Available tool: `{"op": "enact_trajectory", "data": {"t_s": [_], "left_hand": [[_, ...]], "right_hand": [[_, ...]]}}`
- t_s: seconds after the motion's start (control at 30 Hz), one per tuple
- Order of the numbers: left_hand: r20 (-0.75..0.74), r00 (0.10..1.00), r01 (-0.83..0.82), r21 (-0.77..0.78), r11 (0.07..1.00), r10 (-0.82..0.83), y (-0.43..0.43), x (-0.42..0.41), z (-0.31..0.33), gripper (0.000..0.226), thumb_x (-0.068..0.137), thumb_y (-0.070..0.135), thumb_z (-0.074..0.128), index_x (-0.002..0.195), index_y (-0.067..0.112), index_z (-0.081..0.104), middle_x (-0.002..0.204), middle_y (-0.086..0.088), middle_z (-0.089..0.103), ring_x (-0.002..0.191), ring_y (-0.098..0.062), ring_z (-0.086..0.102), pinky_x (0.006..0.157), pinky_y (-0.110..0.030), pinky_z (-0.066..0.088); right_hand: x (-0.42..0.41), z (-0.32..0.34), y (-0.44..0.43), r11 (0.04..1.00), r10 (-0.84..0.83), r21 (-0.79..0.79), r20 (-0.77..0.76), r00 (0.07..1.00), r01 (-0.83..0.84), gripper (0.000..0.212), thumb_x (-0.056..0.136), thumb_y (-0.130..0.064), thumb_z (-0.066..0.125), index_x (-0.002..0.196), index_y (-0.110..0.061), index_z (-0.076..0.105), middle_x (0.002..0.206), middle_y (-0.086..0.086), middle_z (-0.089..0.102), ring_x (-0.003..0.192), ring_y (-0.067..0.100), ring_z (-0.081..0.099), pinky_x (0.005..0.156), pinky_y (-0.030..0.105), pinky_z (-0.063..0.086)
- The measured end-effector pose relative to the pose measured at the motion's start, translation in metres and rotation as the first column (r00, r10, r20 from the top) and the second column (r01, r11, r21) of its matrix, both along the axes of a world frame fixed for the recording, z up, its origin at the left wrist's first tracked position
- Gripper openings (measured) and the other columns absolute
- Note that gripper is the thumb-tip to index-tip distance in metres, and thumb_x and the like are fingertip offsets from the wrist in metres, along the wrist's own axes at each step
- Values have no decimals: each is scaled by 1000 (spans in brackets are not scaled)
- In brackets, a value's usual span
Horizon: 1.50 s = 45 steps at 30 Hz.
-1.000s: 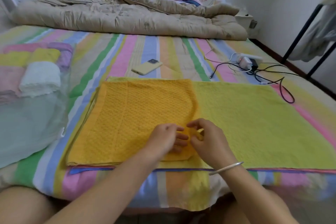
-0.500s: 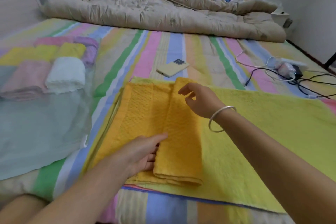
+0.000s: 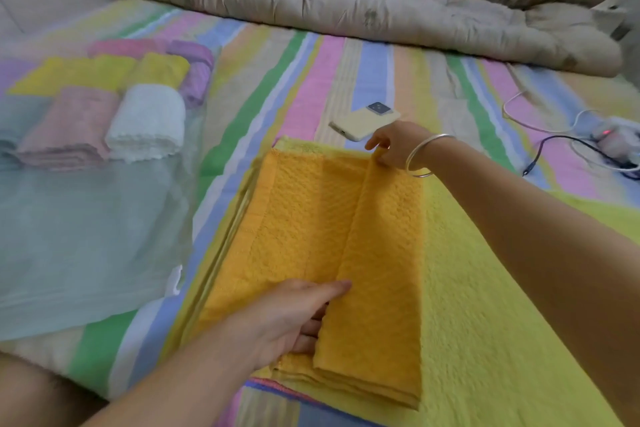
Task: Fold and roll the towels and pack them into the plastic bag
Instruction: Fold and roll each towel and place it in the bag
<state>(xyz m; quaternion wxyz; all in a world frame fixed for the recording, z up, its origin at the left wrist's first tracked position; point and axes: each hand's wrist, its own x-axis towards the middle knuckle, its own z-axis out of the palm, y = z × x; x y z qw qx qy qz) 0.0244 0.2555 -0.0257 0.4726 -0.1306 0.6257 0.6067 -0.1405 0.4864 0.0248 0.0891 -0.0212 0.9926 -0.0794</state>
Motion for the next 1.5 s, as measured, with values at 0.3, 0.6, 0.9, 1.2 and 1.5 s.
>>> {"op": "enact_trajectory", "data": {"t_s": [0.3, 0.6, 0.9, 1.2, 1.5], "left_hand": [[-649, 757, -100, -235, 967, -80, -1, 31, -3, 15, 87, 29, 67, 77, 19, 64, 76, -3, 72, 77, -23, 68, 71, -41, 51], [-898, 365, -407, -392, 825, -246, -66, 45, 29, 40, 95, 24, 55, 126, 42, 39, 113, 18, 53, 104, -9, 54, 82, -20, 38], [-787, 461, -339, -584, 738, -410, -92, 40, 15, 40, 101, 20, 34, 136, 39, 40, 142, 24, 31, 122, -6, 47, 97, -22, 39], [-703, 319, -415, -706, 573, -636, -95, 29, 10, 45, 39, -8, 81, 73, 17, 69, 87, -1, 66, 45, -17, 60, 34, -28, 43], [-666, 92, -519, -667, 535, -741, -73, 51, 20, 12, 67, 11, 61, 73, 10, 72, 88, -5, 70, 89, -29, 66, 65, -39, 47]], "right_hand": [[9, 9, -19, 986, -140, 47, -275, 951, 159, 17, 87, -23, 54, 92, -29, 69, 102, -2, 67, 92, 21, 59, 65, 30, 47], [-13, 14, -106, 986, -156, -105, -340, 927, 128, 16, 88, -25, 57, 102, -22, 65, 104, 0, 66, 94, 23, 60, 66, 30, 44], [-29, -17, -170, 991, -113, 31, -312, 943, 129, 13, 87, -20, 57, 97, -19, 66, 95, 5, 67, 83, 28, 62, 61, 31, 43], [-13, -32, -152, 977, -142, -197, -343, 928, 77, 45, 92, -28, 56, 134, -20, 43, 137, 6, 43, 114, 28, 53, 88, 40, 48], [123, -64, -122, 985, 165, 62, -103, 981, -159, 100, 70, -81, -16, 153, -26, 1, 159, -3, -10, 147, 18, -12, 118, 39, -9]]}}
